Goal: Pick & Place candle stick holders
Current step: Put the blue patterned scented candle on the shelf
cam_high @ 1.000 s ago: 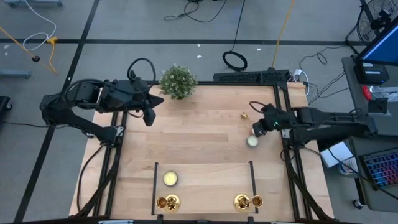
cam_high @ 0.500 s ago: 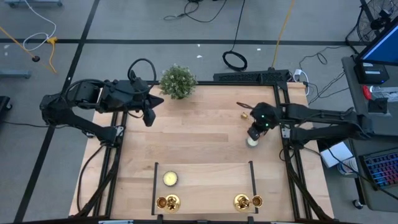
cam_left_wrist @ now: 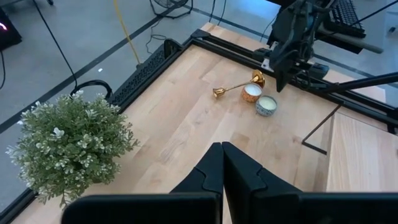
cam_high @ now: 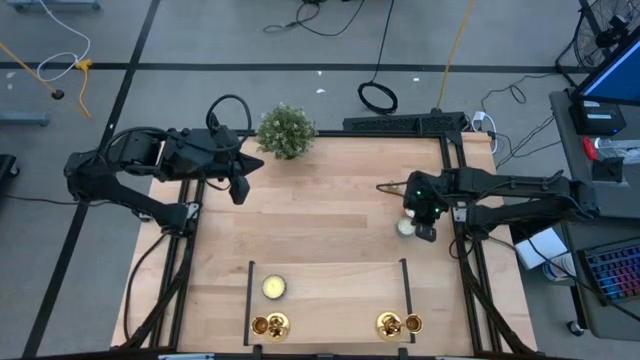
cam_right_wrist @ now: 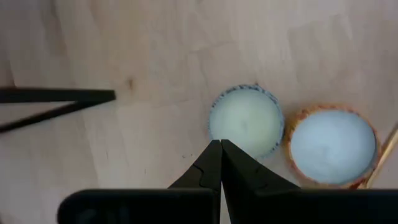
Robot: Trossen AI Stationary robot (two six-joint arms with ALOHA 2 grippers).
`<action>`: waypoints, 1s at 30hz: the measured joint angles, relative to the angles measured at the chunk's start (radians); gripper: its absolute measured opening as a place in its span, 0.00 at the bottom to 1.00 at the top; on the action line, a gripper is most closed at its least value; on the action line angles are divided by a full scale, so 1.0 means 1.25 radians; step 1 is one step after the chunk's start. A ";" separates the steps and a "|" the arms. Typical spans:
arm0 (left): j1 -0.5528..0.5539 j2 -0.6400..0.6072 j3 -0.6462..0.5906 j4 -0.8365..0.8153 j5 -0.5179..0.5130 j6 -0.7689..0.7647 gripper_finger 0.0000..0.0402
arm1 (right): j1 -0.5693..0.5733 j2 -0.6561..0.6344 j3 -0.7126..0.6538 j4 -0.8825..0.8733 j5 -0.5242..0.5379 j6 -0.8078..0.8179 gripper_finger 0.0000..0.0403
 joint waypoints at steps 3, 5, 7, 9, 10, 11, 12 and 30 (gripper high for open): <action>0.000 0.000 0.000 -0.001 0.000 -0.001 0.01 | 0.012 -0.004 0.000 0.004 0.000 -0.013 0.00; 0.000 0.000 0.000 0.000 0.001 -0.001 0.01 | 0.018 -0.004 0.000 0.004 0.000 -0.013 0.00; 0.000 0.000 0.000 -0.001 0.001 -0.001 0.01 | 0.025 -0.004 0.000 0.004 0.001 -0.013 0.00; 0.000 0.000 0.000 -0.001 0.001 -0.001 0.01 | 0.034 -0.004 0.000 0.004 0.001 -0.016 0.00; 0.000 0.000 0.000 -0.001 0.001 -0.001 0.01 | 0.038 -0.004 0.000 0.005 0.001 -0.016 0.01; 0.000 0.000 0.000 -0.001 0.001 -0.001 0.01 | 0.042 -0.004 0.000 0.004 0.002 -0.016 0.03; 0.000 0.000 0.000 -0.001 0.001 0.000 0.01 | 0.046 -0.004 0.000 0.005 0.004 -0.016 0.04; -0.006 0.000 0.000 -0.001 0.002 0.002 0.01 | 0.128 -0.004 0.000 0.008 0.078 0.000 0.47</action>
